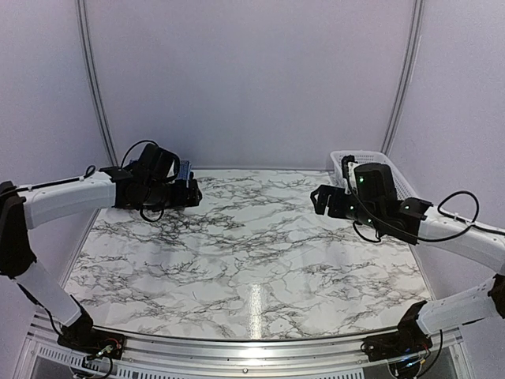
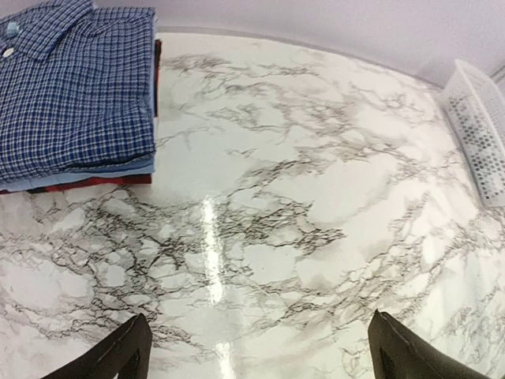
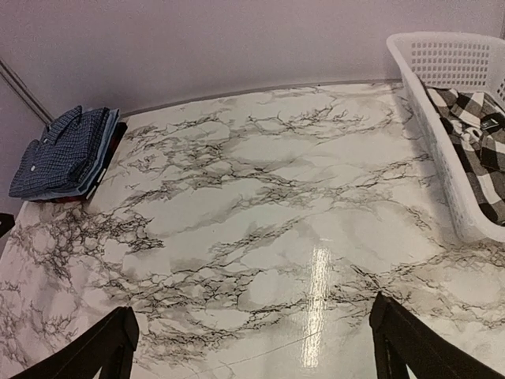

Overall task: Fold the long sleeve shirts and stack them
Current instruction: Reset both arms

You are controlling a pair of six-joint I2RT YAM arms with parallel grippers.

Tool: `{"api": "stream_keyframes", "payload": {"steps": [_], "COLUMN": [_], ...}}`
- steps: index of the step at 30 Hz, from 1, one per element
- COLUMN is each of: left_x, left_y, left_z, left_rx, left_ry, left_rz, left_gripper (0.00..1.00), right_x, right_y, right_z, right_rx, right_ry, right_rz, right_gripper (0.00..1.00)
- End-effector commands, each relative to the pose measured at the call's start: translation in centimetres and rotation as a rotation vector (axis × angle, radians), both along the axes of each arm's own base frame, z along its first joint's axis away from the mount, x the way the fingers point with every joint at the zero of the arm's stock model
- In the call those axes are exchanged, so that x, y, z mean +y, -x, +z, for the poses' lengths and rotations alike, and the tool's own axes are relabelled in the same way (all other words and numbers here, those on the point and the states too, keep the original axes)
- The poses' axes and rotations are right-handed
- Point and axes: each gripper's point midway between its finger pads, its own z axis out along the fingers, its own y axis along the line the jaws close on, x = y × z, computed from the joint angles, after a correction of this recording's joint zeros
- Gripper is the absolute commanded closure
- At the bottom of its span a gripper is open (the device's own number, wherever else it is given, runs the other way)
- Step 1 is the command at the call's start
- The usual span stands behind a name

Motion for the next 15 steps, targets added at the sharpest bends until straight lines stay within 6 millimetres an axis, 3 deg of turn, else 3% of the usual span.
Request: {"api": "stream_keyframes", "payload": {"steps": [1, 6, 12, 15], "left_x": [-1.6, -1.9, -2.1, -2.2], "left_y": [1.8, 4.0, 5.2, 5.3], "left_z": [2.3, 3.5, 4.9, 5.7], "left_rx": [-0.108, -0.158, -0.193, -0.215], "left_ry": [0.081, 0.145, 0.193, 0.221], "left_rz": [-0.157, -0.245, -0.291, -0.291], "left_gripper": [0.01, 0.01, 0.01, 0.01], "right_x": [-0.9, -1.7, -3.2, -4.6], "right_y": [0.1, 0.9, 2.1, 2.3], "right_z": [0.2, -0.2, 2.2, 2.3], "right_rx": [-0.018, -0.036, -0.141, -0.133], "right_ry": [-0.002, -0.045, -0.065, -0.053], "right_rz": [-0.019, -0.047, -0.05, -0.115], "right_gripper": [0.01, 0.01, 0.02, 0.02]}}
